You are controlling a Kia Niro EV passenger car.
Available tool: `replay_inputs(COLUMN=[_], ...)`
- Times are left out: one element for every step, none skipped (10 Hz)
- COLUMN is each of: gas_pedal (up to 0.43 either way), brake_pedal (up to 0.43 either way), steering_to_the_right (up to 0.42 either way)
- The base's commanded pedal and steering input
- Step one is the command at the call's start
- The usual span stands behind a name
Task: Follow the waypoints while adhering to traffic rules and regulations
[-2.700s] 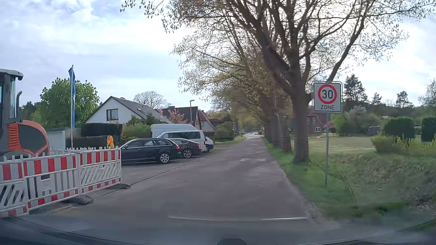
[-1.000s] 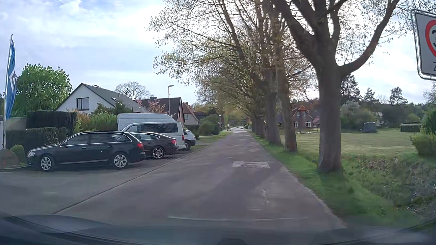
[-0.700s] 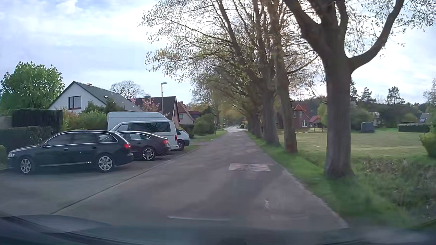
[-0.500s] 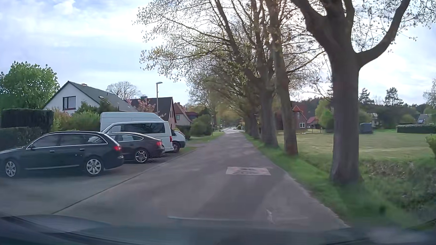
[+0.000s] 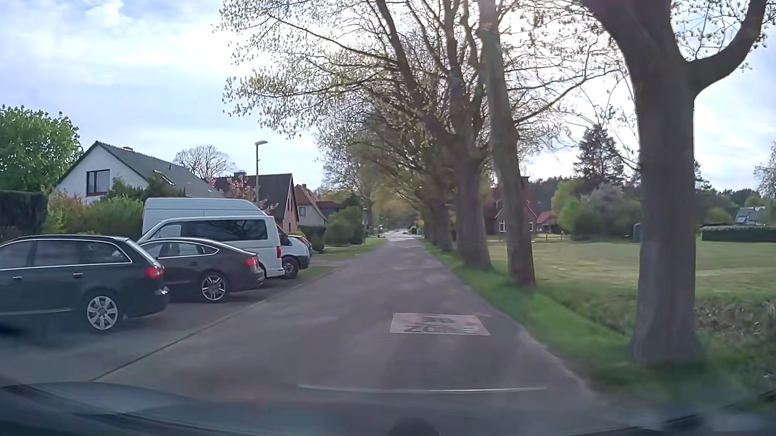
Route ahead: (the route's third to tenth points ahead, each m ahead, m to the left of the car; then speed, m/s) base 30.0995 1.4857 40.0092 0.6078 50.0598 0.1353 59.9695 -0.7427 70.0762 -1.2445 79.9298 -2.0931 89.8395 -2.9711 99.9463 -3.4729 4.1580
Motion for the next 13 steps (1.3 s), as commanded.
replay_inputs(gas_pedal=[0.130, 0.130, 0.130, 0.130, 0.130, 0.130, 0.130, 0.130, 0.130, 0.130, 0.130, 0.130, 0.130], brake_pedal=[0.000, 0.000, 0.000, 0.000, 0.000, 0.000, 0.000, 0.000, 0.000, 0.000, 0.000, 0.000, 0.000], steering_to_the_right=[0.046, 0.045, 0.042, 0.033, 0.024, 0.015, 0.014, 0.014, 0.014, 0.014, 0.014, 0.014, 0.013])
